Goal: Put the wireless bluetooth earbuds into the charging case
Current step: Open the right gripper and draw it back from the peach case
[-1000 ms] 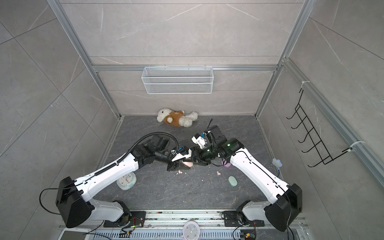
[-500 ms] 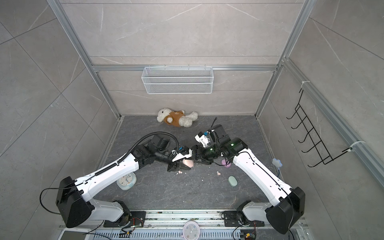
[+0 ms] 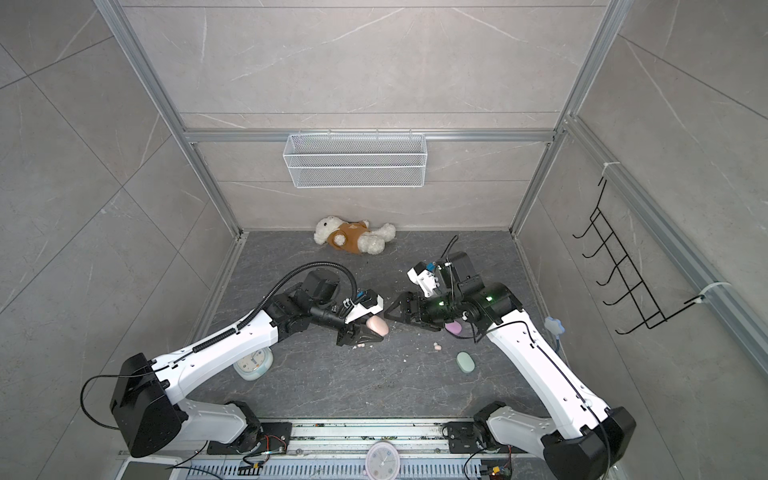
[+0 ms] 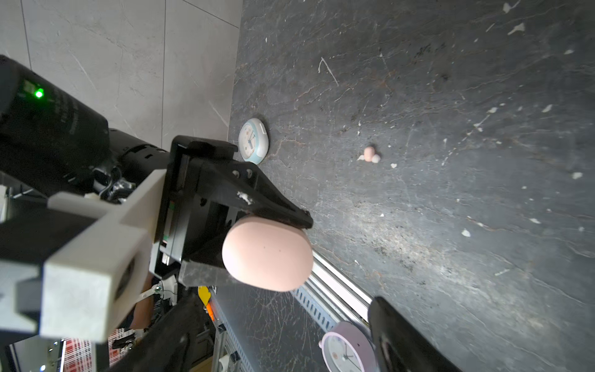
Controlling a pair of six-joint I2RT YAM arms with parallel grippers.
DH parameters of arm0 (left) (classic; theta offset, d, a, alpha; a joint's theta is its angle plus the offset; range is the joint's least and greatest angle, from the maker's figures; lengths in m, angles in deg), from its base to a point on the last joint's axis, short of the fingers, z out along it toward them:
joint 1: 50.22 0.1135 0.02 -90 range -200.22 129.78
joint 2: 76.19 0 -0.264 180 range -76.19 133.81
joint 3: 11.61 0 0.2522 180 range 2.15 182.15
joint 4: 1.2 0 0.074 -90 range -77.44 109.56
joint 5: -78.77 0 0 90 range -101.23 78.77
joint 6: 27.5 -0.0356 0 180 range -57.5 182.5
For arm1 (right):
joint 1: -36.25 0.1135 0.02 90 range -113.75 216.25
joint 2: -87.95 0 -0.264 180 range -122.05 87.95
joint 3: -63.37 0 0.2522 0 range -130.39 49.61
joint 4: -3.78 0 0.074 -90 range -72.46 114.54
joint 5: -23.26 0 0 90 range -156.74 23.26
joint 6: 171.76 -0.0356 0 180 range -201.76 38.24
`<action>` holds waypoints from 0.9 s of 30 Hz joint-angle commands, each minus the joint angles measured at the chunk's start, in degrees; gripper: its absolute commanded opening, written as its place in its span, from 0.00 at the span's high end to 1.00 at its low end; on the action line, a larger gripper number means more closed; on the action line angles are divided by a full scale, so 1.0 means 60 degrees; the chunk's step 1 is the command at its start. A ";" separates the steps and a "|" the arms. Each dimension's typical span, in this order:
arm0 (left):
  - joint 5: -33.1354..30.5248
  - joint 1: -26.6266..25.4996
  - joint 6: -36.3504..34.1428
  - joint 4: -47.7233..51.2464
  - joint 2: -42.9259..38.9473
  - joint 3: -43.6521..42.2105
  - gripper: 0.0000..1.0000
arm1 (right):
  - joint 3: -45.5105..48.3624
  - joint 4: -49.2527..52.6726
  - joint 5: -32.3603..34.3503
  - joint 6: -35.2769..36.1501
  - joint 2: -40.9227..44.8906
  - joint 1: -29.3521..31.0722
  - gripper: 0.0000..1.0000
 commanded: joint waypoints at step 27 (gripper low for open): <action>0.2432 0.0051 0.1654 -0.1019 -0.0302 0.0535 0.68 | -0.0364 0.0176 0.3619 0.3701 0.0782 0.2589 0.15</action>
